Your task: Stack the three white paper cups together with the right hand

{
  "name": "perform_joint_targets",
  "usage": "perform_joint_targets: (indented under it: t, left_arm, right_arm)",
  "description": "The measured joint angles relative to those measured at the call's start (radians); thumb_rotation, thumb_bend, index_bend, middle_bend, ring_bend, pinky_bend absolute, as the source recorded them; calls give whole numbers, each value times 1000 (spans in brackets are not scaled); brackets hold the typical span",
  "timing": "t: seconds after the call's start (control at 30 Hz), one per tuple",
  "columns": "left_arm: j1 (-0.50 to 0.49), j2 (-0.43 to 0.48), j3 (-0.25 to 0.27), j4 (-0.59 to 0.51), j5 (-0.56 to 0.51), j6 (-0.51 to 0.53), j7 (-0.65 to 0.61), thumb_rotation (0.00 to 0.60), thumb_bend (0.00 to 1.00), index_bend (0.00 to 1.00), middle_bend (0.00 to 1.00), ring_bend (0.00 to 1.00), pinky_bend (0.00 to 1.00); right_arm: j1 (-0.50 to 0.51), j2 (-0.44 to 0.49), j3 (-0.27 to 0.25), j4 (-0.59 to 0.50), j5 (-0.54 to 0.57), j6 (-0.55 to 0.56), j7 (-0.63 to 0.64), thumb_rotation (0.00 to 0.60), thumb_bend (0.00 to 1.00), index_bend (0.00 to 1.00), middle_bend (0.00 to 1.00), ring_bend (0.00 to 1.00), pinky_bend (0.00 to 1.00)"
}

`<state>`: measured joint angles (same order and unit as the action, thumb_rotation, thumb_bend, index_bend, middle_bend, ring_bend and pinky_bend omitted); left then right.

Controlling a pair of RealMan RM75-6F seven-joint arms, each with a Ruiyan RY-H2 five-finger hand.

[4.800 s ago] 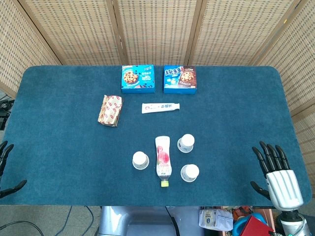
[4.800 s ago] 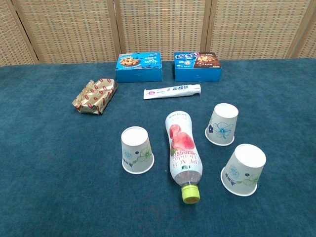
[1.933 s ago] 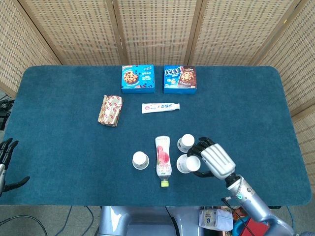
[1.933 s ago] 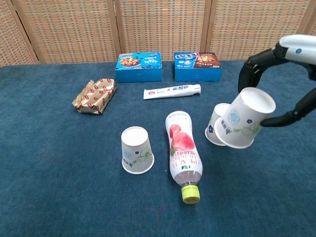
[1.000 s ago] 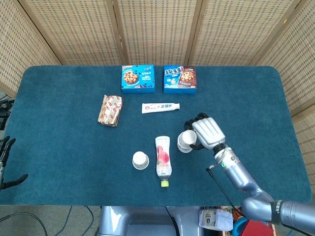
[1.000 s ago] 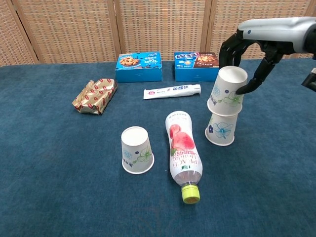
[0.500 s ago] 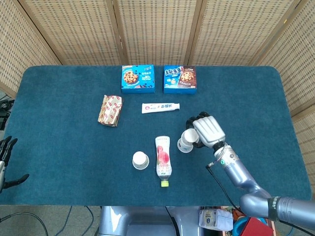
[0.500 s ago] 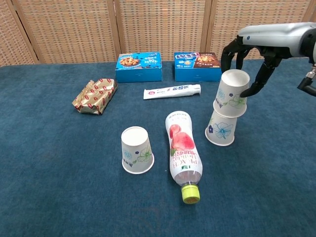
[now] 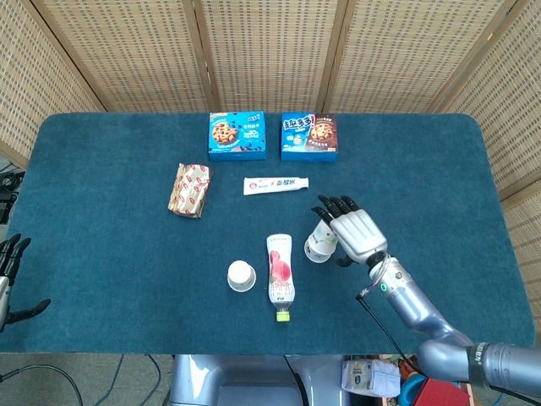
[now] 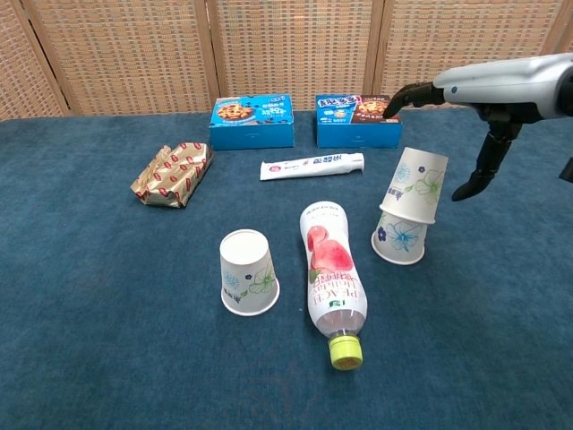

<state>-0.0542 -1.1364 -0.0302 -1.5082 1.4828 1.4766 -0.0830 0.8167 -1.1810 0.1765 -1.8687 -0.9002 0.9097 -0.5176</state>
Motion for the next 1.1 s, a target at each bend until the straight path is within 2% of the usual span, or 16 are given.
perform_joint_targets:
  t: [0.13,0.37,0.63,0.93,1.1]
  left_arm:
    - [0,1,1,0,3,1,-3,600,126,0,0,0,0]
    - [1,4,1,0,4,4,-11,600,126,0,0,0,0]
    - [0,7,1,3,2,0,-20,600,126,0,0,0,0]
    - [-1,5,2,1,3,-1,-12,600,126,0,0,0,0]
    - [-1,5,1,0,1,-1,-12,600,126,0,0,0,0]
  right_arm:
    - [0,-2,-12,-4,-7,10,2,600,0,118,51,72,107]
    - [7,-16,-31,0,0,11,-5,600,0,118,149,101,107]
    - [15,-26,-61,-7,-13,-28,2,600,0,118,181,153,107]
    - [5,-41,-103,-10,-135,-53,39,600,0,139,184,162,124]
    - [-15,-53,-116,-2,-242,-32,77,600,0,139,139,98,9]
